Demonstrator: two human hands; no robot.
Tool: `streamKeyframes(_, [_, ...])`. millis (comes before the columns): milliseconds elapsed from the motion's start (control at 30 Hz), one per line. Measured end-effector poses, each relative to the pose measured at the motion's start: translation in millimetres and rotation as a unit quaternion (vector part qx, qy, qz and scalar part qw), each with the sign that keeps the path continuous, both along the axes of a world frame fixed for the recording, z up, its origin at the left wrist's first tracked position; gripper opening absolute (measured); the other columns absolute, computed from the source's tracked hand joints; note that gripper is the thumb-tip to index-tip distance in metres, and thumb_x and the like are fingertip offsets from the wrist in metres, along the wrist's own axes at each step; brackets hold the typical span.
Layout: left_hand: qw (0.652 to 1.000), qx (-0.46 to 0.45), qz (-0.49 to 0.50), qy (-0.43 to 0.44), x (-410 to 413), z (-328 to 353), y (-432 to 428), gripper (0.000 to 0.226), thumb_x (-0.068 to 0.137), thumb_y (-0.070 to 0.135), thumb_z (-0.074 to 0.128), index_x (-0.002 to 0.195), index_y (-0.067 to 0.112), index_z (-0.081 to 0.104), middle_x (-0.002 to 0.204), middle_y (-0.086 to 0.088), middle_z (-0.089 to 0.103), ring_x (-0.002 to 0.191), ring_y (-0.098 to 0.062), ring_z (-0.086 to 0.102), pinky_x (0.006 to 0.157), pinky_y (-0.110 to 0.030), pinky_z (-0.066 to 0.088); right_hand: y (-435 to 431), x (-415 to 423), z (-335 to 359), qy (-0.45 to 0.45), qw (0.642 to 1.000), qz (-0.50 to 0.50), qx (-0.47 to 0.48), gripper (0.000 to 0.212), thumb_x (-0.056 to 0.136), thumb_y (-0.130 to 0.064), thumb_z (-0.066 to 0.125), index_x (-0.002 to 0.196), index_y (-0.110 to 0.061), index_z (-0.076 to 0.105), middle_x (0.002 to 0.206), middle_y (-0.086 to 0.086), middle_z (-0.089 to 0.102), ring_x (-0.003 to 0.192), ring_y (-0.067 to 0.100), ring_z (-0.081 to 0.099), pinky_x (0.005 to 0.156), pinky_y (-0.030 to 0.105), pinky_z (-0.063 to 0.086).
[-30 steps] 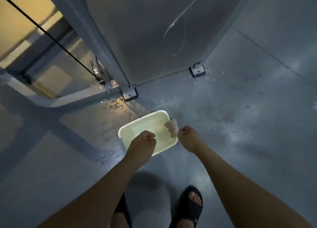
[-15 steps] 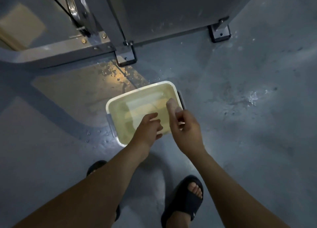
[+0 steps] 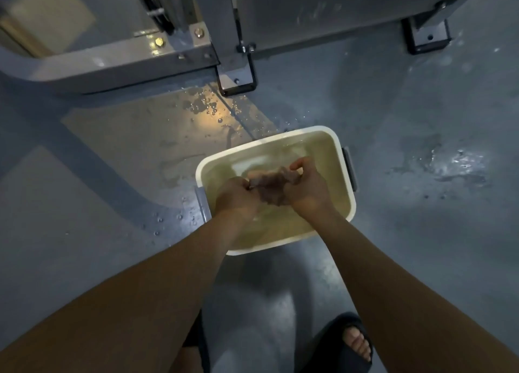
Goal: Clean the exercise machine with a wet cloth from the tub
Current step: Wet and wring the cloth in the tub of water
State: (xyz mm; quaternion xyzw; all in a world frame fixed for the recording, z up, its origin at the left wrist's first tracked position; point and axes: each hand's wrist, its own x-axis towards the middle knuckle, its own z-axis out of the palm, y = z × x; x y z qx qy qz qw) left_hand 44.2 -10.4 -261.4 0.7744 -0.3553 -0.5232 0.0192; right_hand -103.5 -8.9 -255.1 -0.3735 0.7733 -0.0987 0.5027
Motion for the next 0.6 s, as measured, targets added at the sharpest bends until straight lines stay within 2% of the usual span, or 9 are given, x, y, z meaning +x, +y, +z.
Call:
streamKeyframes(67, [0.999, 0.003, -0.036, -0.019, -1.2, -20.2, -2.7, 0.015, 0.096, 0.018, 0.053, 0.102, 0.015, 0.066, 0.091, -0.01, 0.071, 0.078, -0.03, 0.068, 0.063, -0.032, 0.055, -7.5, 0.0, -22.7, 0.063, 0.997, 0.039, 0.011, 0.013, 0.096, -0.019, 0.058, 0.099, -0.024, 0.047, 0.086, 0.0, 0.06, 0.082, 0.024, 0.055, 0.071, 0.031, 0.039])
streamKeyframes(133, [0.999, -0.002, -0.032, -0.016, -5.0, -39.4, -4.0, 0.019, 0.09, 0.022, 0.054, 0.105, 0.016, 0.064, 0.094, -0.009, 0.07, 0.08, -0.032, 0.069, 0.069, -0.038, 0.06, -11.1, -0.2, -43.4, 0.081, 0.994, 0.07, 0.027, 0.011, 0.096, -0.016, 0.058, 0.105, -0.018, 0.051, 0.083, -0.001, 0.055, 0.084, 0.026, 0.056, 0.073, 0.029, 0.036])
streamKeyframes(233, [0.999, 0.017, -0.033, -0.036, -6.2, -77.8, -1.8, 0.028, 0.076, 0.025, 0.055, 0.097, 0.013, 0.068, 0.093, -0.012, 0.072, 0.08, -0.035, 0.072, 0.074, -0.043, 0.063, -11.4, 2.1, -66.8, 0.1, 0.992, 0.08, 0.005, 0.029, 0.093, -0.006, 0.055, 0.121, -0.014, 0.054, 0.092, 0.006, 0.062, 0.099, 0.033, 0.064, 0.076, 0.033, 0.044])
streamKeyframes(300, [0.999, 0.034, -0.03, -0.029, -9.8, -75.9, -4.8, 0.02, 0.083, 0.021, 0.057, 0.094, 0.011, 0.071, 0.088, -0.011, 0.073, 0.071, -0.028, 0.071, 0.066, -0.027, 0.061, -11.0, 4.9, -70.8, 0.086, 0.995, 0.051, -0.008, 0.036, 0.093, -0.01, 0.056, 0.128, -0.014, 0.048, 0.105, 0.011, 0.068, 0.102, 0.033, 0.065, 0.083, 0.035, 0.049])
streamKeyframes(367, [1.0, 0.014, -0.013, -0.009, -14.2, -66.7, -8.6, 0.023, 0.095, 0.026, 0.051, 0.093, 0.014, 0.071, 0.082, -0.005, 0.068, 0.061, -0.016, 0.063, 0.049, -0.01, 0.046, -10.2, 9.0, -66.0, 0.052, 0.997, 0.045, 0.017, 0.033, 0.097, -0.013, 0.057, 0.129, -0.013, 0.048, 0.113, 0.012, 0.069, 0.108, 0.032, 0.064, 0.083, 0.029, 0.043])
streamKeyframes(433, [0.994, 0.02, 0.076, 0.074, -17.9, -55.2, -8.8, 0.029, 0.101, 0.03, 0.042, 0.096, 0.017, 0.067, 0.093, -0.012, 0.069, 0.072, -0.021, 0.067, 0.056, -0.018, 0.055, -5.8, 12.2, -56.3, 0.027, 0.995, 0.081, 0.055, 0.021, 0.102, -0.024, 0.054, 0.12, -0.013, 0.055, 0.115, 0.014, 0.069, 0.111, 0.033, 0.064, 0.08, 0.027, 0.04])
streamKeyframes(500, [0.973, 0.049, 0.163, 0.156, -19.3, -44.0, -6.7, 0.033, 0.102, 0.032, 0.038, 0.103, 0.015, 0.067, 0.099, -0.017, 0.074, 0.083, -0.031, 0.07, 0.074, -0.04, 0.062, 3.3, 13.8, -41.9, -0.025, 0.993, 0.093, 0.061, 0.027, 0.104, -0.037, 0.053, 0.114, -0.013, 0.057, 0.11, 0.01, 0.07, 0.102, 0.028, 0.066, 0.078, 0.03, 0.045])
streamKeyframes(533, [0.963, 0.057, 0.19, 0.182, -19.9, -39.8, -5.1, 0.033, 0.104, 0.032, 0.039, 0.106, 0.014, 0.067, 0.092, -0.016, 0.074, 0.079, -0.031, 0.07, 0.074, -0.043, 0.061, 8.7, 14.8, -31.4, -0.064, 0.993, 0.084, 0.049, 0.03, 0.104, -0.042, 0.051, 0.111, -0.014, 0.058, 0.103, 0.004, 0.07, 0.093, 0.019, 0.067, 0.074, 0.03, 0.047])
streamKeyframes(600, [0.947, 0.065, 0.237, 0.206, -22.7, -34.9, -3.7, 0.03, 0.107, 0.03, 0.043, 0.098, 0.012, 0.066, 0.065, -0.01, 0.066, 0.054, -0.024, 0.06, 0.054, -0.031, 0.052, 17.3, 17.7, -10.2, -0.125, 0.991, 0.039, 0.0, 0.032, 0.105, -0.048, 0.048, 0.093, -0.02, 0.058, 0.08, -0.006, 0.066, 0.068, 0.002, 0.06, 0.062, 0.023, 0.045])
